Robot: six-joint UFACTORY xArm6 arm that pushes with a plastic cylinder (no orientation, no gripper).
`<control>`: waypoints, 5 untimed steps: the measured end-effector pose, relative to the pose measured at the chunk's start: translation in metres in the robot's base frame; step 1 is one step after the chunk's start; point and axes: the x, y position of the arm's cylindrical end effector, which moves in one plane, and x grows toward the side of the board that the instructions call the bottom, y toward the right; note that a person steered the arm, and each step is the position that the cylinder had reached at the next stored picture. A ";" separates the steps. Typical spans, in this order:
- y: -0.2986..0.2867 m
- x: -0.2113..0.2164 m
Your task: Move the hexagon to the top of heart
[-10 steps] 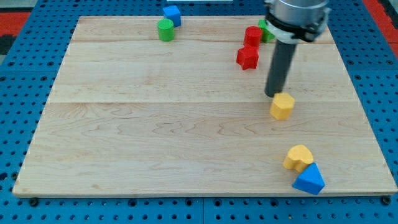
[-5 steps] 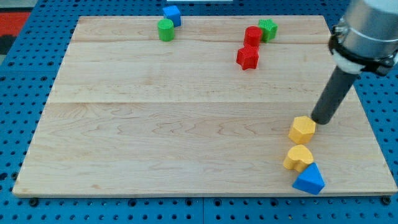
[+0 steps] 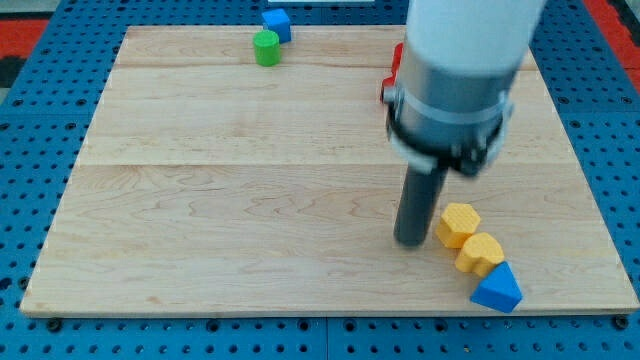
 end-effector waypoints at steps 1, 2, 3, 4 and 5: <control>0.000 0.008; 0.006 -0.019; 0.048 -0.028; 0.052 -0.048; 0.012 -0.068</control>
